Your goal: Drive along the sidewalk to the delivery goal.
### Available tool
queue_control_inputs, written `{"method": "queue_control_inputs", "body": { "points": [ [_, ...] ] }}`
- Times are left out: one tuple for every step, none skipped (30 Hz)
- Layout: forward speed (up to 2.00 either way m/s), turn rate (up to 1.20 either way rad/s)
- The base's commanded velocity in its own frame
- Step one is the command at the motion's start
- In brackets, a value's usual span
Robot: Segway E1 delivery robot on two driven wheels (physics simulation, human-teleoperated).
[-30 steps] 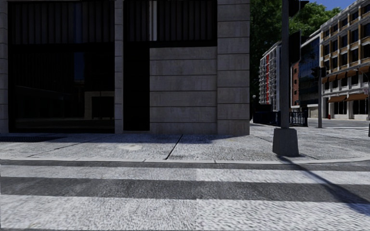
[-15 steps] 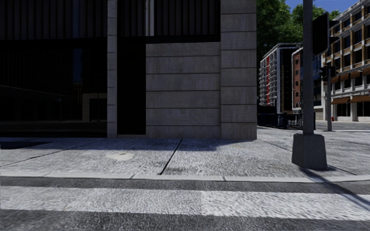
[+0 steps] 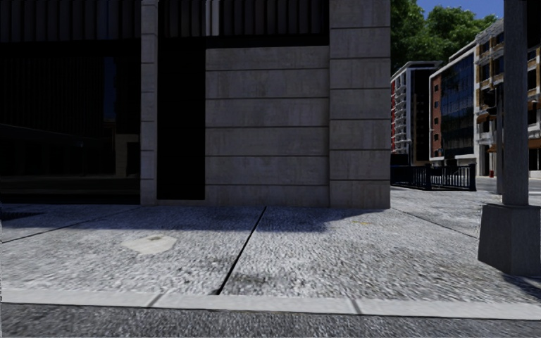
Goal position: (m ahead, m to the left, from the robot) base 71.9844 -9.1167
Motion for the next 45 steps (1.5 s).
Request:
{"method": "queue_control_inputs", "body": {
  "points": [
    [1.6, 0.0],
    [1.6, 0.0],
    [1.6, 0.0],
    [1.59, 0.0],
    [1.59, 0.0],
    [1.59, 0.0],
    [1.59, 0.0],
    [1.59, 0.0],
    [1.59, 0.0],
    [1.59, -0.36],
    [1.59, -0.54],
    [1.59, -0.61],
    [1.59, -0.63],
    [1.59, -0.67],
    [1.59, -0.67],
    [1.59, -0.82],
    [1.59, -0.96],
    [1.59, -1.01],
    [1.59, -1.03],
    [1.59, -1.03],
    [1.59, -1.03],
    [1.59, -1.04],
    [1.59, -1.04],
    [1.59, -1.04],
    [1.59, -1.04],
    [1.59, -1.04],
    [1.59, -1.04],
    [1.59, -1.04],
    [1.59, -1.04],
    [1.59, -1.04],
    [1.59, -1.01],
    [1.59, -0.1],
    [1.59, 0.0],
    [1.59, 0.0],
    [1.59, 0.0],
    [1.59, 0.0],
    [1.59, 0.0],
    [1.59, 0.0],
    [1.59, 0.0],
    [1.59, 0.0],
    [1.59, 0.0],
    [1.59, 0.0],
    [1.59, -0.45],
    [1.59, -0.45],
    [1.59, -1.18]
  ]
}}
